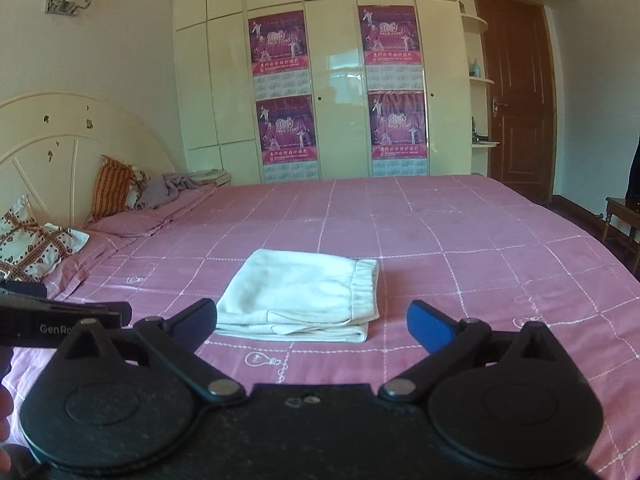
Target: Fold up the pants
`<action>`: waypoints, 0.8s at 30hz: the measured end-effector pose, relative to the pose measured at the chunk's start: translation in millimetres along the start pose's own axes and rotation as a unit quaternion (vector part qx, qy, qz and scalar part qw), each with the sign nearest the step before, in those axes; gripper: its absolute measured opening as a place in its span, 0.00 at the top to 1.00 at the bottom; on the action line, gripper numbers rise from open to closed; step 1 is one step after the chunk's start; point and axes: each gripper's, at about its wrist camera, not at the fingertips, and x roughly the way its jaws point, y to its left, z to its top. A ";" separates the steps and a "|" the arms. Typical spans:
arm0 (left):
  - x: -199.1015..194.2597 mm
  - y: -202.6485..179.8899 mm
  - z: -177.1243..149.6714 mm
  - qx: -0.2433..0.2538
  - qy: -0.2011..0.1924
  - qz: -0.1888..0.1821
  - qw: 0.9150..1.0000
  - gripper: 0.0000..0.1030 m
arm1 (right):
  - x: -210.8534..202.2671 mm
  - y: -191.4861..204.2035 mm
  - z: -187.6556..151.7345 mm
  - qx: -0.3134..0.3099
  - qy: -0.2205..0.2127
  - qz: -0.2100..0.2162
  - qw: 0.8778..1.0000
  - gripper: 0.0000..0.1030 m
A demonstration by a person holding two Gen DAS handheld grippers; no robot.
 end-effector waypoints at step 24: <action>-20.6 -22.6 -3.1 -0.011 0.004 -0.025 1.000 0.00 | -12.4 -5.1 5.0 0.015 -0.012 -0.025 1.000 0.00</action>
